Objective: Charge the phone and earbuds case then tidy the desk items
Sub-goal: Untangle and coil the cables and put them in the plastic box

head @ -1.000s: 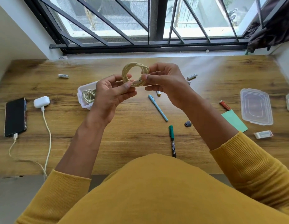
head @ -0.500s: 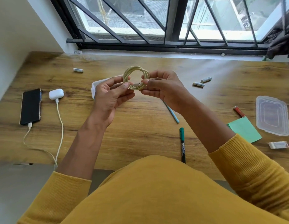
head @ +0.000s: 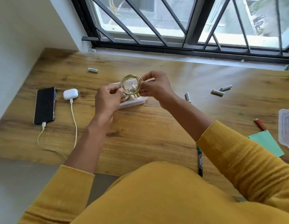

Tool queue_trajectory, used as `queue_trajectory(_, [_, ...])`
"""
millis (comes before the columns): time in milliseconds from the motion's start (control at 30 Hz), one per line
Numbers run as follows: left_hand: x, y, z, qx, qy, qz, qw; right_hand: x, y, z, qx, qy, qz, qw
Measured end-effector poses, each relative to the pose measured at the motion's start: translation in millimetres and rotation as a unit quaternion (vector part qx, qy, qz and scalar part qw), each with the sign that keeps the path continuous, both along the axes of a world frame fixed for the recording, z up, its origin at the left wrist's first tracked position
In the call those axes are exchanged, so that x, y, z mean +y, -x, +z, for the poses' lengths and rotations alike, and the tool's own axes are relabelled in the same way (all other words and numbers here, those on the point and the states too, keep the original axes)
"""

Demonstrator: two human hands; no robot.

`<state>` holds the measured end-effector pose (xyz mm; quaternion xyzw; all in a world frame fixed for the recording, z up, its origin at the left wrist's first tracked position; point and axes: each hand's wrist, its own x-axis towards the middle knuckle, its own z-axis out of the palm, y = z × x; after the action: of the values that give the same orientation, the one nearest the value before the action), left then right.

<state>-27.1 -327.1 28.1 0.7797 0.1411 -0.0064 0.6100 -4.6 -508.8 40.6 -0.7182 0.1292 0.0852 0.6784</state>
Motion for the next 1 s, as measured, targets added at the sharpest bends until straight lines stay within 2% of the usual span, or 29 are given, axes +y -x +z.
queue_trajectory(200, [19.5, -14.4, -9.0, -0.005, -0.048, 0.030, 0.998, 20.2, -23.1, -10.3, 0.000, 0.024, 0.007, 1.000])
queue_trajectory(367, [36.8, -16.4, -18.2, 0.003, -0.081, 0.048, 0.996, 35.2, -34.6, -18.0, 0.014, 0.096, 0.028, 0.995])
queue_trajectory(500, [43.5, -16.7, -25.4, -0.003, -0.139, 0.045, 0.989, 44.4, -41.7, -28.6, -0.018, 0.256, 0.041, 0.966])
queue_trajectory(567, [45.2, -17.0, -27.5, 0.002, -0.166, 0.037, 0.986, 48.0, -42.5, -29.6, -0.043, 0.300, 0.065, 0.951])
queue_trajectory(733, [43.3, -18.8, -30.0, -0.002, -0.239, 0.025, 0.971, 49.4, -44.1, -35.4, -0.096, 0.375, 0.095, 0.917])
queue_trajectory(867, [40.9, -20.3, -35.0, -0.028, -0.257, 0.028, 0.966, 46.7, -46.5, -45.6, -0.113, 0.420, 0.113, 0.893])
queue_trajectory(1000, [40.6, -20.5, -40.2, -0.057, -0.301, 0.016, 0.952, 46.3, -47.9, -46.6, -0.110, 0.433, 0.127, 0.886])
